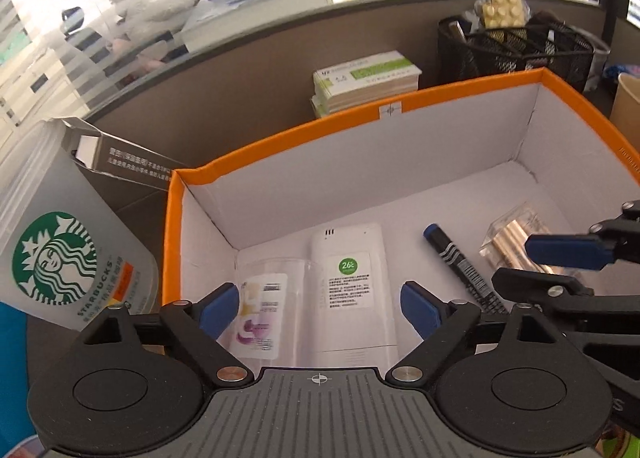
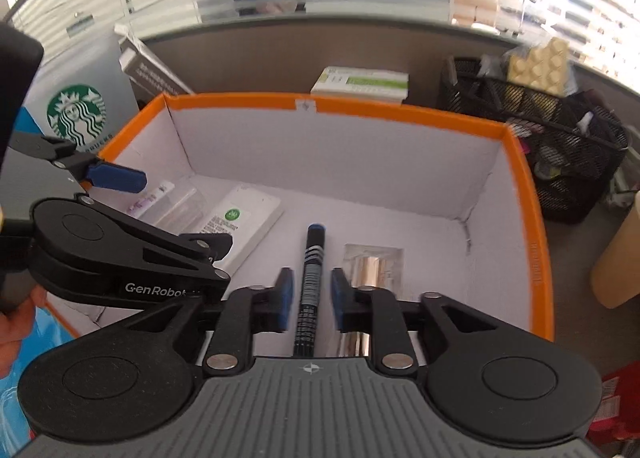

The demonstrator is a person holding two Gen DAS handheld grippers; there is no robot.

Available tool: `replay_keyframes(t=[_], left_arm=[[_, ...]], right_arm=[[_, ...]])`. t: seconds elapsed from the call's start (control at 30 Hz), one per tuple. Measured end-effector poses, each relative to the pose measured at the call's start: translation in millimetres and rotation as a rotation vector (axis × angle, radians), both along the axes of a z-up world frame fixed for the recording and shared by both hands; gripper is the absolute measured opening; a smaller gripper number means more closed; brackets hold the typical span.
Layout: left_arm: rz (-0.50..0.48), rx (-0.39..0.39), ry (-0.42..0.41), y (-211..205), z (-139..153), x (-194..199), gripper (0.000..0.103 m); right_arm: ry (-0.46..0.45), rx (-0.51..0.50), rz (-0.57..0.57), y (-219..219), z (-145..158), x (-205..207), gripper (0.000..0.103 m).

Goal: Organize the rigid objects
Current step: 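Open the left tool releasing the jar while the right tool releases the marker in the box, then lift both open tools out of the orange box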

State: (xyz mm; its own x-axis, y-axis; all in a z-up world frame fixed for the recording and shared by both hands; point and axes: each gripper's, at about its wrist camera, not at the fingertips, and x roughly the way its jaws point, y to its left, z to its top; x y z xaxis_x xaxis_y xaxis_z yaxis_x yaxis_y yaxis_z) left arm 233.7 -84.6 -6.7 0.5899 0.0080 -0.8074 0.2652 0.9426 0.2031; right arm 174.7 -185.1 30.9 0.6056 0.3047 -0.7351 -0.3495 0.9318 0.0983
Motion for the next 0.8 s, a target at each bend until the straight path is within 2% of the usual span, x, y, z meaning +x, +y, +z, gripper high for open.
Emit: replay_keyframes(t=[0.23, 0.27, 0.37, 0.5, 0.63, 0.8], left_arm=[[0.001, -0.056, -0.087, 1, 31, -28, 0.091], [-0.005, -0.069, -0.105, 2, 37, -34, 0.094], [-0.031, -0.098, -0.189, 8, 54, -67, 0.099], [-0.064, -0.144, -0.298, 24, 59, -125, 0.103], [-0.087, -0.188, -0.279, 26, 35, -165, 0.103], [-0.11, -0.243, -0.185, 15, 0, -187, 0.103]], right_arm=[[-0.095, 0.029, -0.012, -8, 27, -26, 0.026], [-0.117, 0.034, -0.014, -10, 33, -33, 0.026], [-0.22, 0.048, -0.022, -18, 52, -63, 0.026], [-0.328, 0.104, -0.022, -45, 66, -123, 0.034], [-0.331, 0.065, -0.062, -67, 45, -172, 0.034], [-0.219, 0.017, -0.11, -80, 1, -200, 0.034]])
